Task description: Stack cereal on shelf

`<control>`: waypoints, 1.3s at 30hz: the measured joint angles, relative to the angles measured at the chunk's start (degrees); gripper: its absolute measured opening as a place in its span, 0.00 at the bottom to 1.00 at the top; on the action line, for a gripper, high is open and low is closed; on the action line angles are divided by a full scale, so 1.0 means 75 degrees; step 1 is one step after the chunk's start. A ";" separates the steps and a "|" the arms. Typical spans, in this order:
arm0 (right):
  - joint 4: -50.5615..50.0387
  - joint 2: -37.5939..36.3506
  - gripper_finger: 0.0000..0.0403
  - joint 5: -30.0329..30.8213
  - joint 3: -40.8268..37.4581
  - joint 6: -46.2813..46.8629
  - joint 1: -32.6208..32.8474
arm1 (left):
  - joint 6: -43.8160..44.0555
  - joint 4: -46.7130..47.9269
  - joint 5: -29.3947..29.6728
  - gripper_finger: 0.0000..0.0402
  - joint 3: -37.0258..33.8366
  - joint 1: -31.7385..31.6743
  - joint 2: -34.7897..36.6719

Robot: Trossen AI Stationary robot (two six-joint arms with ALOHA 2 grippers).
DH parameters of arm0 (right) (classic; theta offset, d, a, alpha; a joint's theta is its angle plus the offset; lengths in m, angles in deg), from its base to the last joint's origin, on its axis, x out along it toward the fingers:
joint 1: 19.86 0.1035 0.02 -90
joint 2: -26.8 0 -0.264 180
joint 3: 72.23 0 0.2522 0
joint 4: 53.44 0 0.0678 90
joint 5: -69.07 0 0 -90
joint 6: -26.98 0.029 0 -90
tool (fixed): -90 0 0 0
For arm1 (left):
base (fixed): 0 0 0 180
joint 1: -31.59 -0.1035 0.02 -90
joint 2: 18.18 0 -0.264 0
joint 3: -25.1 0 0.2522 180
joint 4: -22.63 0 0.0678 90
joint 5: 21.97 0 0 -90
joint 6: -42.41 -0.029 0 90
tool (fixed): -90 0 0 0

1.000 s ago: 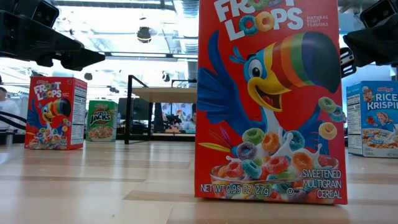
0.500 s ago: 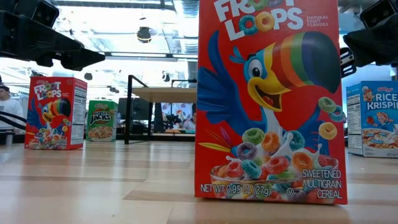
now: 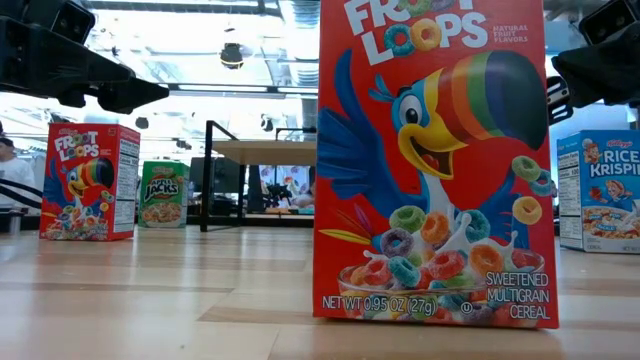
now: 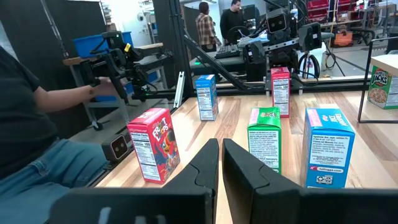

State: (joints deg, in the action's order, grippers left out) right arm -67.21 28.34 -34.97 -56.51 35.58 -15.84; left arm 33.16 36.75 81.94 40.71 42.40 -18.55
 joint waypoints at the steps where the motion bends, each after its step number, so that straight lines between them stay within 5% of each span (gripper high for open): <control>1: 0.0000 -0.0002 0.12 0.0001 0.0000 0.0000 -0.0001 | 0.0002 0.0000 -0.0001 0.94 0.0000 0.0000 0.0000; 39: 0.1190 -0.0002 0.12 0.0070 -0.0012 0.0457 0.0002 | 0.0009 0.0000 -0.0002 0.94 0.0000 -0.0001 -0.0001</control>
State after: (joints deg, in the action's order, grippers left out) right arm -58.28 28.32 -34.45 -56.60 39.00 -15.83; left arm 33.23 36.75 81.92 40.71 42.39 -18.55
